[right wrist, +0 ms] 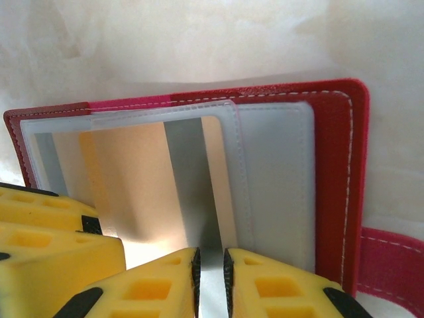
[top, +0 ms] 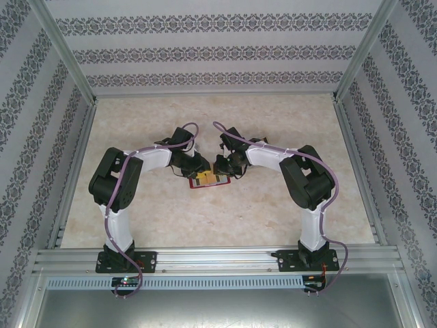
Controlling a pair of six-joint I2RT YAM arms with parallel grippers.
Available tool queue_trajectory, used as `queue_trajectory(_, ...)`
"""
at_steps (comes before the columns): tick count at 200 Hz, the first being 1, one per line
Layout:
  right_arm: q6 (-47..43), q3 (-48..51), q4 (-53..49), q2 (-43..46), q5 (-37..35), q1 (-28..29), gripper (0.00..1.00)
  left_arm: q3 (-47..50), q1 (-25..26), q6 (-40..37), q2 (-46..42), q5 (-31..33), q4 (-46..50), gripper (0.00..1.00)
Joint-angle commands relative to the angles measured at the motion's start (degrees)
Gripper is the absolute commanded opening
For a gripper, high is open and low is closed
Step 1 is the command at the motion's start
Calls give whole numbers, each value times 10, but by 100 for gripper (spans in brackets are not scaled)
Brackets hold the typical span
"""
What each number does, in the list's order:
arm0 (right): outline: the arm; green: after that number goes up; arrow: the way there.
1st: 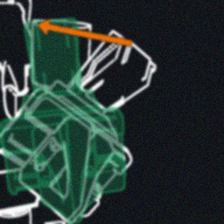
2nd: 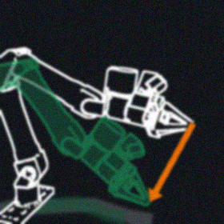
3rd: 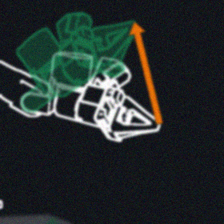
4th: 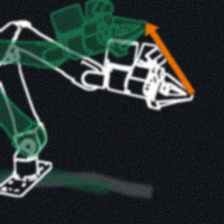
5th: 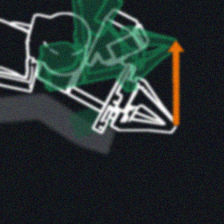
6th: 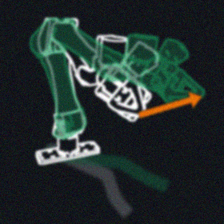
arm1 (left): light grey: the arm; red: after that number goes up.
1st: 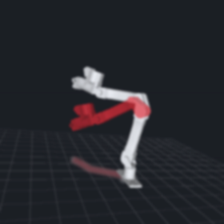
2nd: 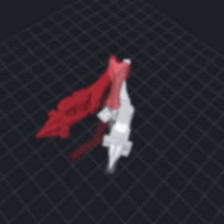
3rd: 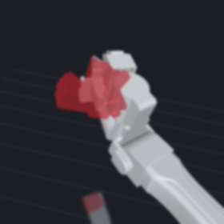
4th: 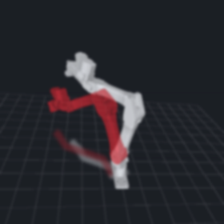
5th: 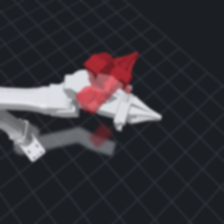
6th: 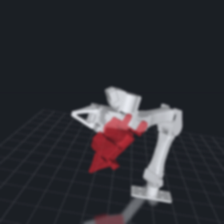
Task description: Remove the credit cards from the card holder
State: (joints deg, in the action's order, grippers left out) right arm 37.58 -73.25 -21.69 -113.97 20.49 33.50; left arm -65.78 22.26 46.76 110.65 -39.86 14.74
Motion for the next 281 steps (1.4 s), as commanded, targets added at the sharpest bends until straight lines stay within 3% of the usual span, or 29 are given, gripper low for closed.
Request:
queue_trajectory(1, 3, 0, -22, -25, -12, 1, 21, 4, -4, -16, 5, -41, -48, 23)
queue_trajectory(87, -1, -7, -35, -27, -24, 1, 21, 18, -10, -43, -8, -70, -63, 11)
queue_trajectory(157, 0, -7, -47, -28, -42, 0, 21, 28, -26, -89, -18, -75, -19, 8)
queue_trajectory(281, 8, -6, -33, -11, -36, -1, 20, 21, -56, -143, -56, -17, 98, 2)
